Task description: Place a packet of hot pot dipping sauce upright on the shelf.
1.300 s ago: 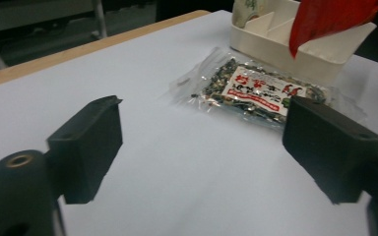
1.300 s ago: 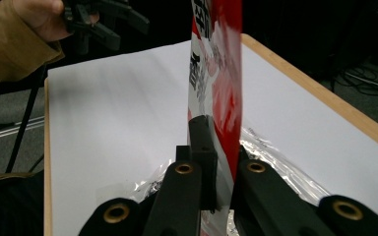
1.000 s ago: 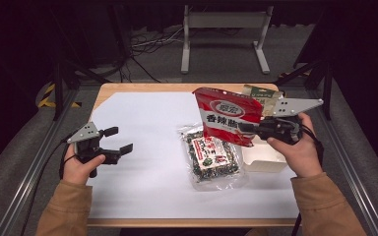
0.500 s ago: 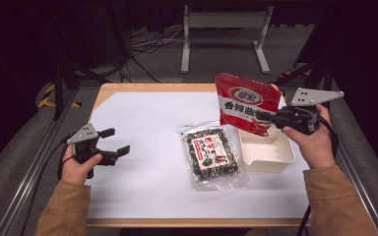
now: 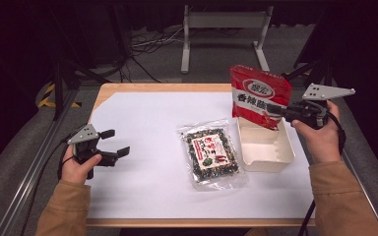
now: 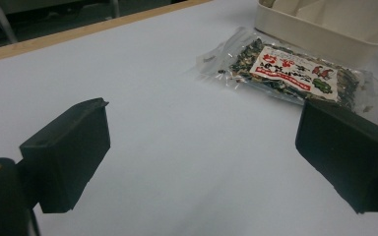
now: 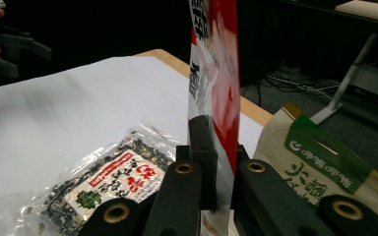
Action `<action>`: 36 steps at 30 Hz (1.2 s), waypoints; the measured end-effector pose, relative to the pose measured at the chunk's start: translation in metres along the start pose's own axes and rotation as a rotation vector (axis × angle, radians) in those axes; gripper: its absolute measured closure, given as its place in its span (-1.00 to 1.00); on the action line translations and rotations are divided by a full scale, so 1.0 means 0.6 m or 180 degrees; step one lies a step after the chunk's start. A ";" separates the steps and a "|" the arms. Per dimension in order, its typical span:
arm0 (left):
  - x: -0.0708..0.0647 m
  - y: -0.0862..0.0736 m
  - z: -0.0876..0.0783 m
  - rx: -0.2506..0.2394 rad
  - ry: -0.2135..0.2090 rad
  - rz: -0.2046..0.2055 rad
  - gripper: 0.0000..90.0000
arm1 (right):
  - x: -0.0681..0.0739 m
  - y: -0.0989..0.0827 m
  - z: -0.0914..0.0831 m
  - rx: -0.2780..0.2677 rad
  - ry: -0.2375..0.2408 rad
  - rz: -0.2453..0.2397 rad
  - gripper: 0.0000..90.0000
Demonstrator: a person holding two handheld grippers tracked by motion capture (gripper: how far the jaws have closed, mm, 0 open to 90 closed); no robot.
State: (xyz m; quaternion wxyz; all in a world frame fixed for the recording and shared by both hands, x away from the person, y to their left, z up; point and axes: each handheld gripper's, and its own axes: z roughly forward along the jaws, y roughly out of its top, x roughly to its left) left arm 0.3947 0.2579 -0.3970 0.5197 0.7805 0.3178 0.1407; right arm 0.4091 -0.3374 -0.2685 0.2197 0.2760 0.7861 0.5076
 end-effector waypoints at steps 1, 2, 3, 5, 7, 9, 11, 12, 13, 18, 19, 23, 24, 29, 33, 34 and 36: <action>0.000 0.000 0.000 0.0000 0.0000 0.0000 -0.84 | -0.004 -0.002 0.000 -0.0026 -0.0026 -0.0018 1.00; 0.001 -0.001 0.000 0.0007 0.0006 0.0009 -0.84 | -0.004 -0.002 0.000 -0.0026 -0.0026 -0.0018 1.00; 0.002 -0.001 -0.001 0.0021 0.0010 0.0019 -0.84 | -0.010 -0.006 0.000 -0.0090 -0.0034 -0.0015 1.00; 0.002 -0.002 0.000 0.0016 0.0008 0.0009 -0.84 | -0.014 -0.008 0.000 -0.0105 -0.0039 -0.0017 1.00; 0.002 -0.003 -0.001 0.0018 0.0009 0.0019 -0.84 | -0.023 -0.014 0.002 -0.0104 -0.0047 0.0029 1.00; 0.003 -0.003 -0.001 0.0015 0.0009 0.0006 -0.84 | -0.029 -0.019 0.005 -0.0073 -0.0035 0.0050 1.00; 0.004 -0.004 -0.001 0.0015 0.0010 0.0012 -0.84 | -0.030 -0.022 0.006 -0.0055 -0.0039 0.0063 1.00; 0.003 -0.004 -0.001 0.0011 0.0008 -0.0004 -0.84 | -0.035 -0.026 0.009 -0.0009 -0.0044 0.0081 1.00; 0.003 -0.004 -0.001 0.0011 0.0008 -0.0006 -0.84 | -0.037 -0.028 0.011 0.0010 -0.0044 0.0082 1.00; 0.004 -0.004 -0.002 0.0007 0.0015 -0.0019 -0.84 | -0.044 -0.038 0.017 0.0104 -0.0026 0.0139 1.00; 0.004 -0.004 -0.002 0.0008 0.0017 -0.0008 -0.84 | -0.046 -0.040 0.018 0.0140 -0.0031 0.0144 1.00; 0.003 -0.006 -0.001 0.0013 0.0002 -0.0046 -0.84 | -0.052 -0.047 0.023 0.0199 -0.0039 0.0162 1.00; 0.003 -0.006 0.000 0.0017 -0.0004 -0.0031 -0.84 | -0.053 -0.048 0.024 0.0211 -0.0048 0.0162 1.00; 0.003 -0.006 -0.001 0.0004 -0.0005 -0.0055 -0.84 | -0.061 -0.053 0.033 0.0294 -0.0071 0.0179 1.00; 0.003 -0.007 0.000 0.0012 -0.0010 -0.0038 -0.84 | -0.066 -0.056 0.042 0.0336 -0.0087 0.0179 1.00; 0.004 -0.007 0.000 0.0013 -0.0008 -0.0025 -0.84 | -0.066 -0.057 0.045 0.0347 -0.0099 0.0175 1.00; 0.004 -0.007 0.001 0.0017 -0.0014 -0.0037 -0.84 | -0.068 -0.058 0.050 0.0373 -0.0113 0.0139 1.00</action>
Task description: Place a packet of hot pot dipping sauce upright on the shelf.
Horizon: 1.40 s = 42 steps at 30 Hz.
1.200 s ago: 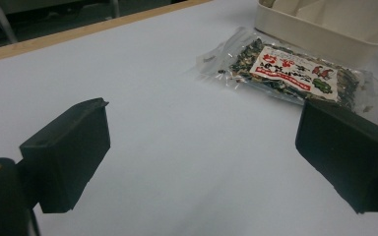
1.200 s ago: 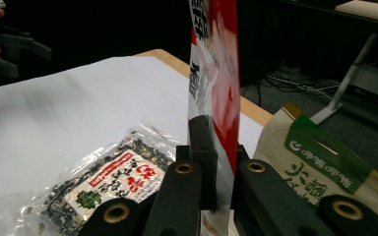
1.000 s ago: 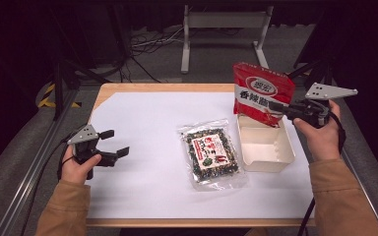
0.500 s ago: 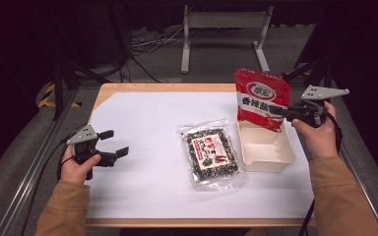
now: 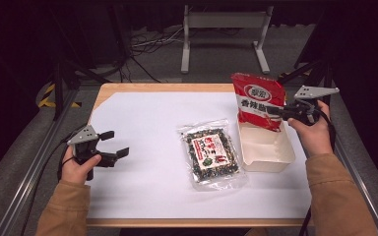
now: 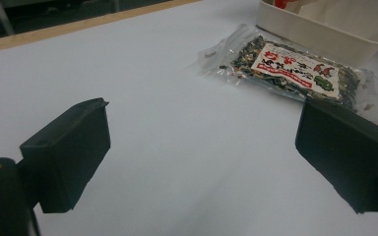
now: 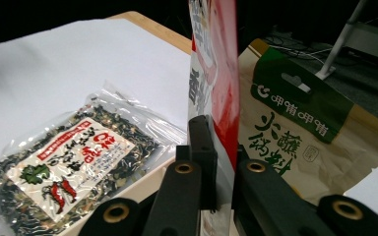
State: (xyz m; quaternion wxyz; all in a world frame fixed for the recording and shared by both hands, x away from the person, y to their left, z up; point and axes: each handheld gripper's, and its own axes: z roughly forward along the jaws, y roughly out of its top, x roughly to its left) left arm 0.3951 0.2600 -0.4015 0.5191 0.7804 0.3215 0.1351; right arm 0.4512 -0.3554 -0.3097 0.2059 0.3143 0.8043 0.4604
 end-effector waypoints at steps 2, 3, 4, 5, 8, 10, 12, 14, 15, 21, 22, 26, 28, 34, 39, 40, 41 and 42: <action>0.000 0.000 0.000 0.0002 -0.0003 -0.0001 -0.84 | -0.002 0.000 0.006 0.0027 -0.0040 -0.0052 1.00; 0.000 0.000 -0.001 0.0000 0.0006 0.0026 -0.84 | -0.003 0.000 0.009 0.0041 -0.0057 -0.0073 1.00; -0.001 0.000 -0.001 -0.0006 0.0000 0.0003 -0.84 | -0.004 0.000 0.012 0.0040 -0.0088 -0.0109 1.00; -0.001 0.000 -0.001 -0.0019 -0.0004 -0.0018 -0.84 | -0.004 0.001 0.013 0.0046 -0.0106 -0.0115 1.00; 0.000 0.000 -0.002 -0.0015 -0.0011 -0.0004 -0.84 | -0.007 0.000 0.016 0.0026 -0.0184 -0.0180 0.99; 0.000 -0.002 0.000 -0.0004 -0.0029 -0.0011 -0.84 | -0.010 -0.002 0.019 0.0042 -0.0226 -0.0197 0.99; 0.000 -0.002 0.002 0.0004 -0.0024 0.0003 -0.84 | -0.014 -0.005 0.022 0.0064 -0.0266 -0.0199 0.99; 0.000 -0.003 0.003 0.0001 -0.0034 0.0003 -0.84 | -0.017 -0.007 0.026 0.0058 -0.0294 -0.0214 0.99; -0.001 -0.002 0.003 0.0000 -0.0035 -0.0016 -0.84 | -0.018 -0.008 0.028 0.0059 -0.0306 -0.0225 0.99; 0.000 -0.003 0.003 -0.0001 -0.0031 0.0007 -0.84 | -0.019 -0.012 0.040 0.0065 -0.0365 -0.0323 0.98; 0.000 -0.003 0.003 -0.0001 -0.0031 0.0007 -0.84 | -0.019 -0.012 0.040 0.0065 -0.0365 -0.0323 0.98; 0.000 -0.003 0.003 0.0001 -0.0042 -0.0001 -0.84 | -0.017 -0.021 0.047 0.0051 -0.0372 -0.0333 0.96; -0.001 -0.003 0.003 -0.0004 -0.0043 -0.0019 -0.84 | -0.018 -0.024 0.048 0.0028 -0.0386 -0.0327 0.92; -0.002 -0.004 0.003 -0.0001 -0.0043 -0.0042 -0.84 | -0.019 -0.030 0.043 0.0083 -0.0442 -0.0332 0.85; -0.001 -0.004 0.002 -0.0001 -0.0045 -0.0031 -0.84 | -0.016 -0.038 0.038 0.0187 -0.0470 -0.0344 0.81; 0.000 -0.004 0.002 0.0000 -0.0040 -0.0010 -0.84 | -0.016 -0.041 0.037 0.0232 -0.0478 -0.0339 0.79; -0.001 -0.004 0.002 -0.0001 -0.0044 -0.0033 -0.84 | -0.016 -0.043 0.035 0.0252 -0.0492 -0.0342 0.77; 0.000 -0.004 0.001 0.0002 -0.0036 -0.0008 -0.84 | -0.017 -0.046 0.033 0.0262 -0.0494 -0.0332 0.77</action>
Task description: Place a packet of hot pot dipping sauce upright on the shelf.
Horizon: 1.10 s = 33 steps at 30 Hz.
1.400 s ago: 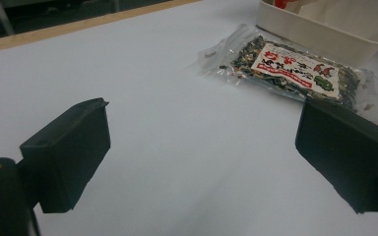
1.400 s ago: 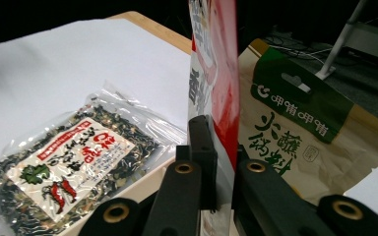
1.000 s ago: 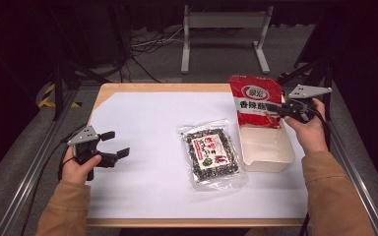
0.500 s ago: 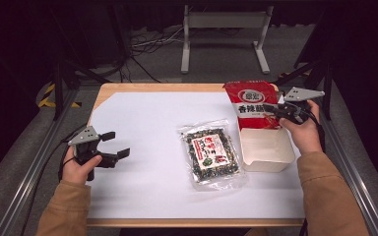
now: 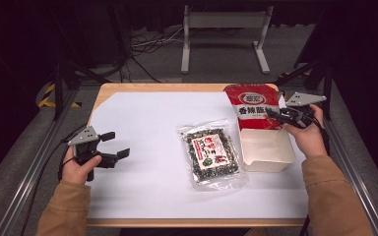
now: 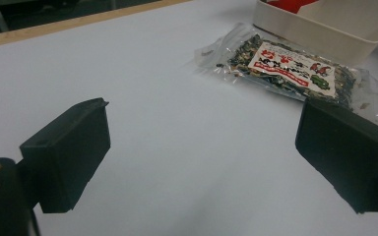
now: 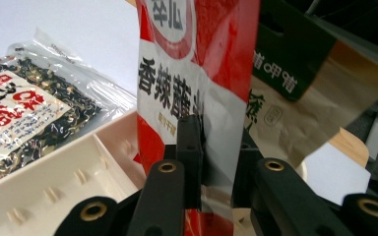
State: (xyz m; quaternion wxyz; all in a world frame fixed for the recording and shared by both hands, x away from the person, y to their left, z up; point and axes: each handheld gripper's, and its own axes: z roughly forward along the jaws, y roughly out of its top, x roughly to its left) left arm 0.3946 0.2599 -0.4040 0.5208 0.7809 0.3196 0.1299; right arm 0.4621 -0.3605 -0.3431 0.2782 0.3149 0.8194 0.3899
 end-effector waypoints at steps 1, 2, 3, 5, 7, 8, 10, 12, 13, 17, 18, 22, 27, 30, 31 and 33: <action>0.000 0.000 0.000 -0.0001 0.0001 -0.0002 -0.84 | -0.001 -0.002 -0.001 -0.0004 0.0007 0.0009 0.78; 0.000 0.000 0.000 -0.0001 0.0000 -0.0010 -0.84 | -0.001 -0.005 -0.003 0.0001 0.0008 0.0025 0.79; 0.000 0.000 0.000 0.0000 0.0001 -0.0012 -0.84 | 0.000 -0.006 -0.003 0.0017 0.0005 0.0030 0.80; -0.001 0.000 0.001 -0.0007 -0.0005 -0.0029 -0.84 | 0.001 -0.006 -0.003 0.0067 -0.0015 0.0009 0.82; -0.001 0.000 0.001 -0.0003 -0.0014 -0.0015 -0.84 | 0.002 -0.006 -0.002 0.0097 -0.0042 -0.0014 0.82; -0.001 0.000 0.001 -0.0002 -0.0008 -0.0014 -0.84 | 0.003 -0.006 0.000 0.0145 -0.0081 -0.0049 0.83; -0.001 0.000 0.001 -0.0007 -0.0014 -0.0024 -0.84 | 0.006 -0.008 0.008 0.0327 -0.0139 -0.0117 0.83; 0.000 -0.001 0.000 -0.0003 -0.0010 -0.0027 -0.84 | 0.007 -0.016 0.017 0.0510 -0.0178 -0.0140 0.84; 0.000 -0.001 0.000 0.0000 -0.0004 -0.0020 -0.84 | 0.005 -0.021 0.018 0.0511 -0.0161 -0.0080 0.84; 0.000 -0.001 0.001 -0.0003 -0.0011 -0.0026 -0.84 | 0.004 -0.027 0.017 0.0493 -0.0137 -0.0005 0.84; -0.001 -0.001 0.002 -0.0005 -0.0016 -0.0037 -0.84 | 0.004 -0.027 0.017 0.0497 -0.0140 0.0002 0.85; -0.001 -0.001 0.002 0.0011 -0.0017 -0.0020 -0.84 | 0.006 -0.028 0.018 0.0502 -0.0158 0.0043 0.85; -0.001 -0.002 0.004 0.0018 -0.0022 -0.0024 -0.84 | 0.007 -0.029 0.016 0.0512 -0.0149 0.0098 0.82; 0.000 -0.002 0.004 0.0030 -0.0020 -0.0027 -0.84 | 0.007 -0.028 0.014 0.0522 -0.0214 0.0171 0.71; 0.000 -0.001 0.005 0.0034 -0.0023 -0.0029 -0.84 | 0.007 -0.027 0.013 0.0513 -0.0233 0.0197 0.69; 0.000 -0.001 0.006 0.0029 -0.0030 -0.0029 -0.84 | 0.006 -0.026 0.009 0.0460 -0.0247 0.0271 0.62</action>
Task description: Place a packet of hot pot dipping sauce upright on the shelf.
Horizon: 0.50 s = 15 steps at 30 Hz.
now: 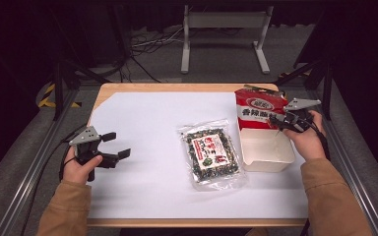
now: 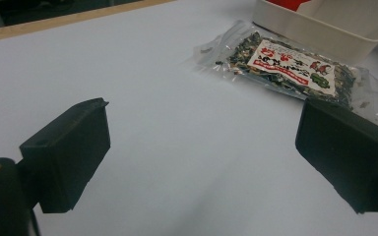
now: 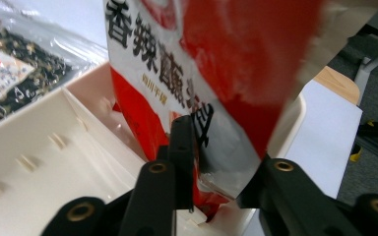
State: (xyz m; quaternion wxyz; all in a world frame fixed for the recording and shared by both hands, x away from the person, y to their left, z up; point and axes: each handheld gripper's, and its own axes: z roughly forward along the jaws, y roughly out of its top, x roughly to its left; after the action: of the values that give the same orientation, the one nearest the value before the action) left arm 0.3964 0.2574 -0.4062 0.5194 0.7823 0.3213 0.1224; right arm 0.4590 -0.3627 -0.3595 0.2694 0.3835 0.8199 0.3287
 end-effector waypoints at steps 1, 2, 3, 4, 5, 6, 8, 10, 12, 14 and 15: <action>0.001 0.000 0.000 0.0007 0.0008 0.0028 -0.84 | 0.000 0.001 -0.003 -0.0038 -0.0028 0.0021 0.62; 0.000 0.001 0.001 0.0006 -0.0001 0.0006 -0.84 | 0.000 0.002 -0.007 -0.0063 -0.0052 0.0019 0.67; 0.000 0.001 0.002 0.0004 -0.0010 0.0001 -0.84 | 0.001 0.004 -0.012 -0.0091 -0.0068 0.0020 0.72; -0.001 0.001 0.004 -0.0001 -0.0006 -0.0007 -0.84 | 0.002 0.005 -0.016 -0.0100 -0.0075 0.0029 0.76; -0.001 0.002 0.004 0.0011 -0.0007 0.0012 -0.84 | 0.002 0.005 -0.018 -0.0090 -0.0083 0.0014 0.80; -0.002 0.002 0.006 0.0006 -0.0023 -0.0006 -0.84 | 0.003 0.005 -0.019 -0.0088 -0.0075 0.0009 0.84; -0.002 0.003 0.007 0.0013 -0.0029 0.0006 -0.84 | 0.005 0.004 -0.019 -0.0076 -0.0084 -0.0001 0.87; -0.002 0.005 0.010 0.0018 -0.0036 0.0035 -0.84 | 0.007 0.004 -0.015 -0.0007 -0.0132 0.0039 0.91; -0.002 0.005 0.010 0.0022 -0.0046 0.0020 -0.84 | 0.008 0.005 -0.014 0.0035 -0.0148 0.0040 0.92; -0.002 0.005 0.011 0.0023 -0.0055 0.0022 -0.84 | 0.010 0.005 -0.012 0.0094 -0.0187 0.0057 0.93; -0.002 0.005 0.011 0.0024 -0.0055 0.0023 -0.84 | 0.009 0.004 -0.011 0.0114 -0.0194 0.0097 0.93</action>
State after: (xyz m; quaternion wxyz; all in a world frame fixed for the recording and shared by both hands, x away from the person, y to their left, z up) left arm 0.3999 0.2510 -0.4063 0.5188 0.7864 0.3144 0.1162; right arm 0.4527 -0.3593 -0.3545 0.2823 0.4105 0.8112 0.3063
